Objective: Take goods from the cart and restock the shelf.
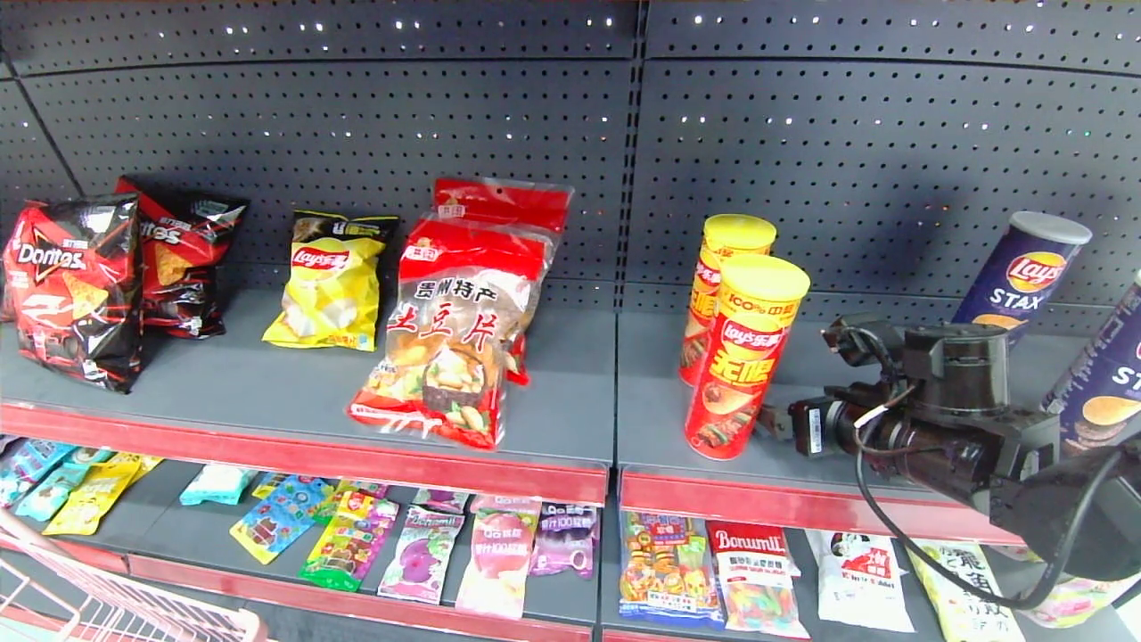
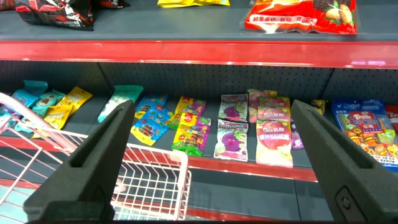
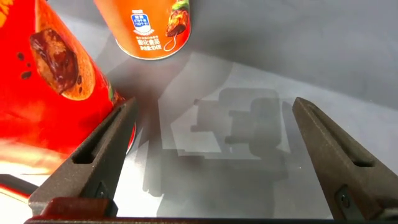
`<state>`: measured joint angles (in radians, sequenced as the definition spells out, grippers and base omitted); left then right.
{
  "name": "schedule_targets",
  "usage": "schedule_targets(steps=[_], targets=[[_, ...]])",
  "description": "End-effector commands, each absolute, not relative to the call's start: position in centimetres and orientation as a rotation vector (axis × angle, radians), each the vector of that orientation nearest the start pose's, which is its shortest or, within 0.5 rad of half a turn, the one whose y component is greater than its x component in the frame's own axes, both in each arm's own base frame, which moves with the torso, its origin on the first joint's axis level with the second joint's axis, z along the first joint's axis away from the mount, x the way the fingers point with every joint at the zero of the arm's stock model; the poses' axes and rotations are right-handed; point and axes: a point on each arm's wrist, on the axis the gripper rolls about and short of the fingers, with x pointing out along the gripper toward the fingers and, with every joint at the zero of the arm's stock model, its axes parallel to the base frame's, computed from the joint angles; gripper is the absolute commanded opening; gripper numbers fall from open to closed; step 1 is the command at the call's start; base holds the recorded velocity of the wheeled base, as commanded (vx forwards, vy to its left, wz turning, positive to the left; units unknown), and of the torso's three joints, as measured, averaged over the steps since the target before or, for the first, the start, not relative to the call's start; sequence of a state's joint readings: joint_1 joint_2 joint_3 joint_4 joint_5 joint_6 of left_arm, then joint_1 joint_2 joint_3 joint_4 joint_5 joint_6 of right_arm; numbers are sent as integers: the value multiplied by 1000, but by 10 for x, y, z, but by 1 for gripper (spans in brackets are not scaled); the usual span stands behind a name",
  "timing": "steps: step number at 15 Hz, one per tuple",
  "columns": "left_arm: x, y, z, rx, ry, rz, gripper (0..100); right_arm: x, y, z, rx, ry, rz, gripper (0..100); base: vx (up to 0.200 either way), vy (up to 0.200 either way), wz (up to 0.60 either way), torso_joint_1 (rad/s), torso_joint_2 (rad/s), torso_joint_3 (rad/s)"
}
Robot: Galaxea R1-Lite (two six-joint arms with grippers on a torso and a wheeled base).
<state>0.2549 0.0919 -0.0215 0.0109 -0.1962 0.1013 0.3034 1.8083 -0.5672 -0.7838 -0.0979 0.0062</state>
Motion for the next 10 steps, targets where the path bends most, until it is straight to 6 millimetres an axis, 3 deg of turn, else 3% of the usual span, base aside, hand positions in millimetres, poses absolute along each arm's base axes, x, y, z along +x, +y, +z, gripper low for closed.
schedule_targets(steps=[1,10], targets=[[-16,-9,82,83,84,54,100,278,85,105,-86,452,199,100,0,0,0,0,0,0],[-16,-9,82,83,84,54,100,252,74,117,-96,427,156,100,0,0,0,0,0,0]])
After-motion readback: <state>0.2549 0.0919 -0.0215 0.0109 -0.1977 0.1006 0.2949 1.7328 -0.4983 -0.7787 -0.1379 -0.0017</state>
